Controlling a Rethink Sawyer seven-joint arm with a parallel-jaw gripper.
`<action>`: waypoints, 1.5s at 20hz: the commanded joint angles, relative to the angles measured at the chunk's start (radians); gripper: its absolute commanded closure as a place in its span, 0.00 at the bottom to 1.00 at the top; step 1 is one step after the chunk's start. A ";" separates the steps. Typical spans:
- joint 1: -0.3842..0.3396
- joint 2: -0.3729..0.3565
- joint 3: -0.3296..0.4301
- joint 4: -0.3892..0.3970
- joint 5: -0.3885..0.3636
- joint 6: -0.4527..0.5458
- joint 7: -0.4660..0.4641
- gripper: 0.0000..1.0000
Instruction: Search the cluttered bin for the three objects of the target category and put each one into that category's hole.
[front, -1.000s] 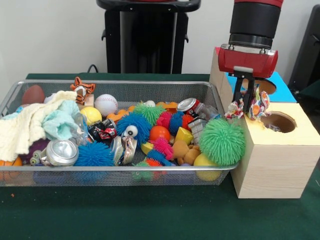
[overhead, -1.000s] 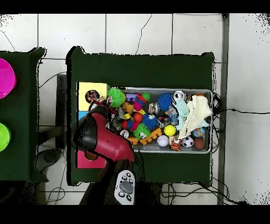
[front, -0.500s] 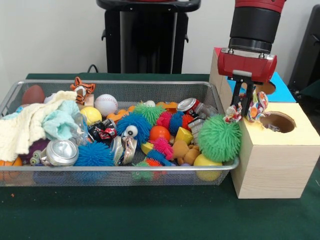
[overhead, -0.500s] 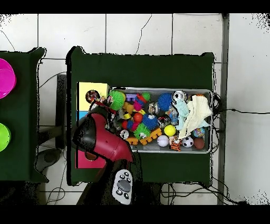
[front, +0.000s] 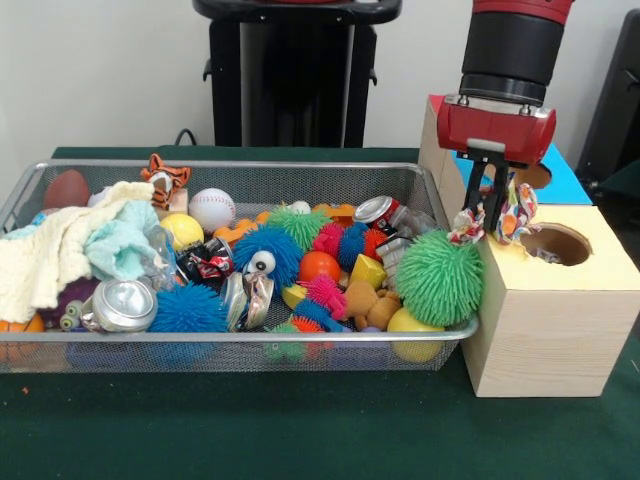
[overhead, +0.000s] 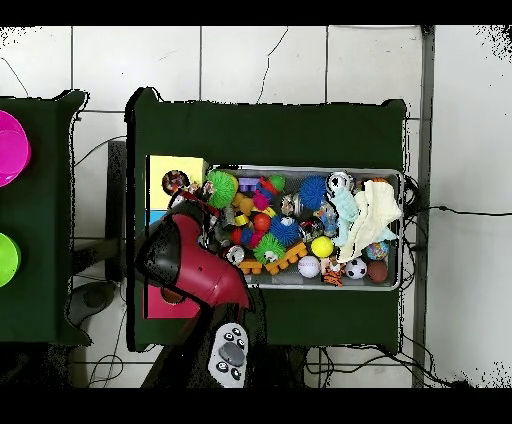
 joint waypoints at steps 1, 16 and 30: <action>0.076 0.024 -0.016 -0.028 0.118 0.146 0.261 1.00; 0.145 0.041 -0.088 -0.065 0.174 0.206 0.257 1.00; 0.070 0.049 0.032 -0.054 0.134 0.073 0.283 1.00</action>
